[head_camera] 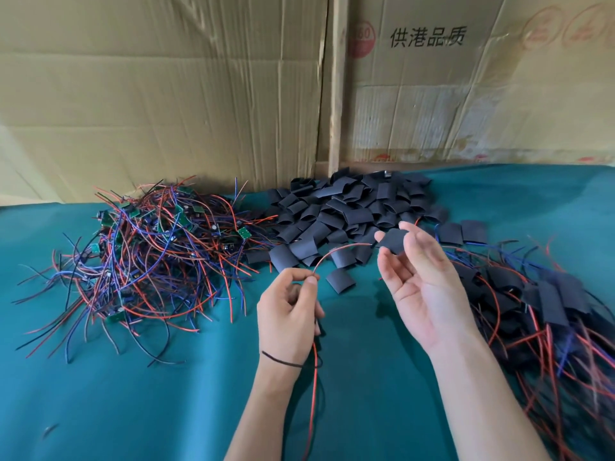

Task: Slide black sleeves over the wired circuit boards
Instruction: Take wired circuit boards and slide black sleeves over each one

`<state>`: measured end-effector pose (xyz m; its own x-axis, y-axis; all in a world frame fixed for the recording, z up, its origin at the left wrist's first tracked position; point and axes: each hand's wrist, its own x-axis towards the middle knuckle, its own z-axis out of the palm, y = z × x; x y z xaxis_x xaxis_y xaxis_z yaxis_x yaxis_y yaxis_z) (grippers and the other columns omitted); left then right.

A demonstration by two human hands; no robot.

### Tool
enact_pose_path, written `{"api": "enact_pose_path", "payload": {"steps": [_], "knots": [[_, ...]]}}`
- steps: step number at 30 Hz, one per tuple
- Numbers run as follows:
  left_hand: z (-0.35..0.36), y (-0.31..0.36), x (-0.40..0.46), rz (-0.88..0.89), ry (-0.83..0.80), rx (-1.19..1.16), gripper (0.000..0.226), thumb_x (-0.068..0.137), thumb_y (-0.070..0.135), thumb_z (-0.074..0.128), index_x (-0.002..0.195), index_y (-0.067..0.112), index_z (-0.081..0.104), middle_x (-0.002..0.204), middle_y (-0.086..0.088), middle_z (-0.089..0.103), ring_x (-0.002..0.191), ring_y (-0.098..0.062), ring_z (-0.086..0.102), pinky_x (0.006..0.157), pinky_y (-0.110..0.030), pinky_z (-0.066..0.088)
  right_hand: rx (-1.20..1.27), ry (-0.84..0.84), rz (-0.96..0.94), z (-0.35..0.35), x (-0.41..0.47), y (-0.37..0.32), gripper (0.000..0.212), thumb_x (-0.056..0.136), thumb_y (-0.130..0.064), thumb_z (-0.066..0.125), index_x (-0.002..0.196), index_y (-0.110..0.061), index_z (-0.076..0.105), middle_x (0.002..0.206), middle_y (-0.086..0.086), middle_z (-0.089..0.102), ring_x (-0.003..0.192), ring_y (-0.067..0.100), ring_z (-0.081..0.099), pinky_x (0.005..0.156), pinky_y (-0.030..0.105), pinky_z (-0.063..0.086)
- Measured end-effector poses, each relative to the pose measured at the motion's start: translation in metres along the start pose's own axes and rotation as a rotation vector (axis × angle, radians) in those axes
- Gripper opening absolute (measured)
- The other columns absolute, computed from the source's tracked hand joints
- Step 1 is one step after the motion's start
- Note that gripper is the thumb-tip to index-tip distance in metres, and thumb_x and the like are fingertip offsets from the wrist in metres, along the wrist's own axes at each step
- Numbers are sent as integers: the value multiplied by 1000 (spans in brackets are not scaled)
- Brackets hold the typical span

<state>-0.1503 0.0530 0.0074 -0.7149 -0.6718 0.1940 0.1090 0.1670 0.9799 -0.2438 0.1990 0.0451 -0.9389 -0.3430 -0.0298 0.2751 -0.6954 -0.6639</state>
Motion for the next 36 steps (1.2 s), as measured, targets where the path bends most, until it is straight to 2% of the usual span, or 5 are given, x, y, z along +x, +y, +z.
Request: {"api": "enact_pose_path", "payload": {"steps": [12, 23, 30, 33, 36], "knots": [[-1, -2, -1, 19, -50, 9, 25, 101, 10, 55, 82, 22, 65, 49, -2, 56, 36, -16, 41, 40, -21, 36, -119, 96, -50, 5, -3, 4, 17, 86, -11, 73, 101, -19, 71, 76, -7, 69, 59, 11, 66, 56, 18, 54], [0, -3, -2, 32, -83, 82, 16, 96, 25, 58, 85, 32, 67, 52, -1, 59, 45, -15, 47, 46, -29, 40, -152, -1, -13, 12, -5, 18, 26, 72, -4, 79, 94, -10, 67, 84, 6, 70, 66, 19, 69, 62, 24, 57], [-3, 2, -4, 83, -245, 146, 5, 92, 33, 71, 96, 33, 74, 69, 7, 70, 52, -13, 62, 53, -25, 51, -477, -53, 20, 12, -6, 31, 39, 63, -7, 88, 96, -15, 70, 83, 11, 73, 62, 20, 62, 55, 26, 45], [-15, 5, -1, -42, -334, 9, 23, 83, 34, 76, 105, 26, 74, 83, -1, 75, 70, -14, 71, 61, -17, 50, -387, -56, 72, 8, -4, 30, 39, 64, -4, 87, 97, -13, 69, 76, 6, 72, 57, 17, 53, 57, 25, 45], [-23, 5, 2, -88, -413, -47, 31, 82, 10, 80, 111, 19, 73, 101, 0, 77, 94, -16, 73, 80, -19, 55, -419, -73, 66, 5, -3, 28, 34, 70, 7, 85, 95, -10, 69, 76, 7, 71, 54, 16, 53, 57, 26, 45]]}}
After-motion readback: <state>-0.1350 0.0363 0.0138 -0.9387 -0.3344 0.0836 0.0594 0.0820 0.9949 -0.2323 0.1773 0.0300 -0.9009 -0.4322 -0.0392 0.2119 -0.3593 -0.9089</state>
